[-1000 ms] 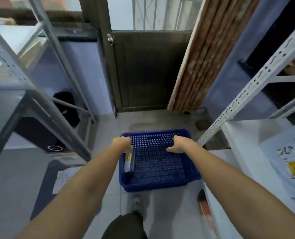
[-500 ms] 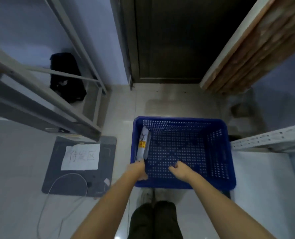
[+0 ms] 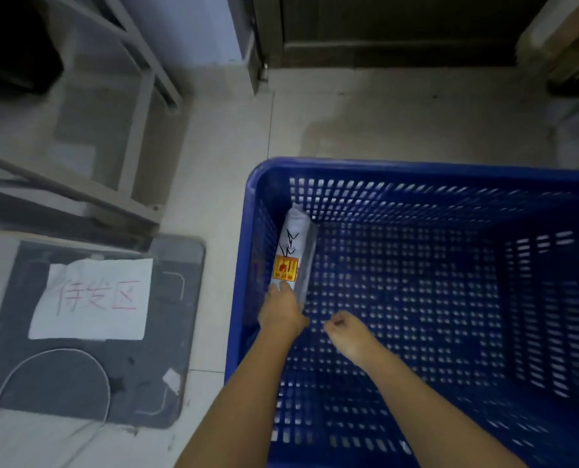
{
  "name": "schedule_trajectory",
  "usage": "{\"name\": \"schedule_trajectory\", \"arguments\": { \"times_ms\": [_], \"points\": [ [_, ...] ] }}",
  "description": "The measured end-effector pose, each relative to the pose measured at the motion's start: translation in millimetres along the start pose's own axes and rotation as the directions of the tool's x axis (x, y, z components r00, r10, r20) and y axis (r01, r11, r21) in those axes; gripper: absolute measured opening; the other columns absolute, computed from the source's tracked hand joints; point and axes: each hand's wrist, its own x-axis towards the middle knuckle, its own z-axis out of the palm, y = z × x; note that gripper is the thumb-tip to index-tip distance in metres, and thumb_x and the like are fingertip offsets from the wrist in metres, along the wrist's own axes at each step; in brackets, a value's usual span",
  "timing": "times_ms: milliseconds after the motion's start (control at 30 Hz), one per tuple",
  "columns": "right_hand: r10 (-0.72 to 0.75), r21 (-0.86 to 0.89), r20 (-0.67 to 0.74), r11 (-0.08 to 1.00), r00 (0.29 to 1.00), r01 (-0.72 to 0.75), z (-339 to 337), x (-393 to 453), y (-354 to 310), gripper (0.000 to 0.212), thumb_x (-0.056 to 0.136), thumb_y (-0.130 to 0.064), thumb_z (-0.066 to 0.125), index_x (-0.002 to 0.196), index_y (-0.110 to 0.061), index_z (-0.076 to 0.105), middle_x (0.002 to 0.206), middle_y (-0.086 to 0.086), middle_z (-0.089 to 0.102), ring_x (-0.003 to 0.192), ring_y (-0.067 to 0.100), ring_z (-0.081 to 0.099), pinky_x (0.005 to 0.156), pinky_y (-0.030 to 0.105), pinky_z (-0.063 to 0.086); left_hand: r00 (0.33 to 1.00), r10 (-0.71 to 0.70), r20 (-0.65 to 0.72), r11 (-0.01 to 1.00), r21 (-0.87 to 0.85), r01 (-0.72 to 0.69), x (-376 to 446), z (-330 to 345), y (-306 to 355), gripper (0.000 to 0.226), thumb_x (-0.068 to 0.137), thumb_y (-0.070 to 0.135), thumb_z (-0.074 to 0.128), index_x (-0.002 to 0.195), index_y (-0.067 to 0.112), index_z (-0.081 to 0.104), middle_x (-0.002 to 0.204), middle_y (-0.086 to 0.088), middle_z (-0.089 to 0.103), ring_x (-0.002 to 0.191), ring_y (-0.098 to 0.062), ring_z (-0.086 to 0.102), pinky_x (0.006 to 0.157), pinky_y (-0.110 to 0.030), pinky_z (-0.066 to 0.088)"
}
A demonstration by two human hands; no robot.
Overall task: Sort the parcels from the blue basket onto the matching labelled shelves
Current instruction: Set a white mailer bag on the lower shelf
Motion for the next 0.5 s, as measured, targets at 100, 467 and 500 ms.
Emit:
{"name": "schedule_trajectory", "arguments": {
  "times_ms": [100, 467, 500],
  "points": [
    [-0.010, 0.084, 0.040, 0.996, 0.999, 0.006, 19.9, 37.1, 9.4, 0.048, 0.096, -0.023, 0.045, 0.140, -0.007, 0.035, 0.108, 0.002, 0.056, 0.082, 0.008, 0.050, 0.067, 0.019, 0.040, 0.998, -0.034, -0.059, 0.999, -0.038, 0.032, 35.1, 15.9, -6.2, 0.075, 0.083, 0.024, 0.070, 0.139, 0.003, 0.025, 0.138, -0.016, 0.031, 0.126, -0.030, 0.036, 0.099, -0.038, 0.040],
    [-0.120, 0.325, 0.079, 0.942, 0.990, 0.088, 35.8, 61.5, 23.4, 0.040, 0.083, -0.013, 0.069, 0.108, -0.030, 0.043, 0.107, -0.007, 0.052, 0.102, 0.013, 0.051, 0.095, 0.035, 0.047, 0.982, -0.146, -0.119, 0.981, 0.114, 0.159, 54.6, 40.8, 0.8, 0.083, 0.087, 0.045, 0.059, 0.143, 0.002, 0.016, 0.117, -0.010, 0.061, 0.102, -0.026, 0.062, 0.077, -0.035, 0.046],
    [-0.118, 0.329, 0.072, 0.940, 0.990, 0.088, 32.1, 62.0, 23.3, 0.046, 0.083, -0.012, 0.069, 0.116, -0.027, 0.040, 0.107, -0.012, 0.050, 0.101, 0.009, 0.050, 0.090, 0.025, 0.047, 0.985, -0.137, -0.100, 0.987, 0.074, 0.145, 52.6, 39.5, 2.0, 0.071, 0.086, 0.046, 0.059, 0.134, 0.005, 0.027, 0.114, -0.008, 0.062, 0.100, -0.025, 0.062, 0.073, -0.033, 0.045]
  ]
}}
